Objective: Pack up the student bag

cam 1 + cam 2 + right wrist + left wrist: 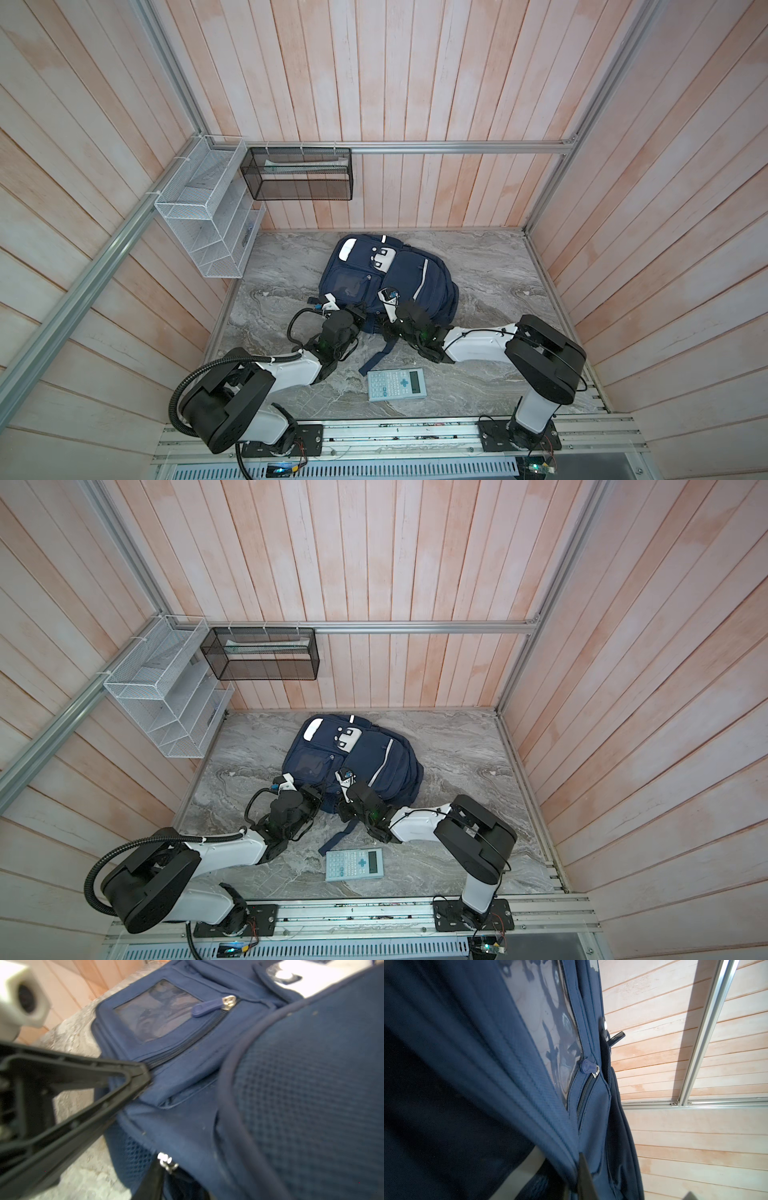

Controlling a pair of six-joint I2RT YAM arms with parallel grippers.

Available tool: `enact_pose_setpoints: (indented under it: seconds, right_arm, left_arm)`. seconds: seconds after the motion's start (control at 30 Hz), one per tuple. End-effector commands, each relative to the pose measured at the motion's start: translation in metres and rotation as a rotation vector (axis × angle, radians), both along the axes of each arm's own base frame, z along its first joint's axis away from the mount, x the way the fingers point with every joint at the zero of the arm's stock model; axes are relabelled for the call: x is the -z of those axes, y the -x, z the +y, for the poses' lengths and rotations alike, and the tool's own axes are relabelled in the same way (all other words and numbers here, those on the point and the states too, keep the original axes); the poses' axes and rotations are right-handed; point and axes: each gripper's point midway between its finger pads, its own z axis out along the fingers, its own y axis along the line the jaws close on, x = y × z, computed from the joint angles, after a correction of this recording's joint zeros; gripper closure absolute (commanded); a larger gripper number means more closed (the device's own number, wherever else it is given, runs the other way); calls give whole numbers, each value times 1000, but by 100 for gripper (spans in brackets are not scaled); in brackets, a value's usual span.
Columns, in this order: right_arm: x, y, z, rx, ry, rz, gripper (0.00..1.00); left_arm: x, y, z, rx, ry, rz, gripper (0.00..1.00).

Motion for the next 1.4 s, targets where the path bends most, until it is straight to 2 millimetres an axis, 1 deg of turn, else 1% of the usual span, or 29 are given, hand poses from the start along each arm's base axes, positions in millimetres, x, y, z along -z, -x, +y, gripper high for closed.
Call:
enact_pose_setpoints:
  seconds: [0.0,0.07,0.13,0.23,0.4,0.5,0.6,0.7,0.77,0.83,0.9,0.93,1.07,1.1,1.17,1.2,1.23,1.3,1.37]
  right_arm:
    - [-31,-27,9,60,-38,-94,89]
    - [-30,-25,2,75,-34,-92,100]
    - [-27,-21,-9,96,-20,-87,100]
    - [-18,-14,-33,143,17,-71,100]
    - [5,4,-61,145,97,5,100]
    - [19,14,-81,168,126,55,100]
    - [30,23,-97,170,116,121,100]
    - [33,27,-105,162,85,162,100]
    - [30,28,-108,167,89,157,100]
    - [32,26,-120,200,142,152,100]
    - [33,24,-137,237,171,157,100]
    - [33,23,-144,247,164,169,100]
    - [37,19,-184,310,110,223,100]
    - [39,17,-194,339,102,239,100]
    - [39,13,-208,374,96,254,100]
    - [37,11,-212,389,92,261,100]
    - [33,10,-211,385,84,264,100]
    - [24,14,-196,309,48,278,100]
    - [16,22,-177,245,25,277,100]
  left_arm:
    - [-16,18,-38,179,71,-22,100]
    - [-15,16,-33,165,61,-22,100]
    - [-15,14,-26,152,60,-23,100]
    - [-16,10,-15,130,56,-29,100]
    - [-17,4,0,97,17,-31,100]
    - [-17,1,0,104,27,-36,100]
    - [-16,-1,1,99,24,-35,100]
    - [-12,-3,-5,123,26,-25,100]
    - [-9,-4,-8,133,37,-19,100]
    - [-5,-5,-7,127,41,-14,100]
    - [-3,-9,-1,115,23,-16,100]
    - [-4,-11,3,110,15,-21,100]
    - [-11,-23,24,80,-39,-30,100]
    - [-12,-27,27,87,-54,-23,100]
    - [-13,-32,27,108,-48,-23,100]
    - [-12,-34,25,120,-38,-23,100]
    - [-11,-36,24,125,-41,-27,100]
    - [-7,-45,23,128,-77,-15,100]
    - [-10,-60,23,126,-93,-35,100]
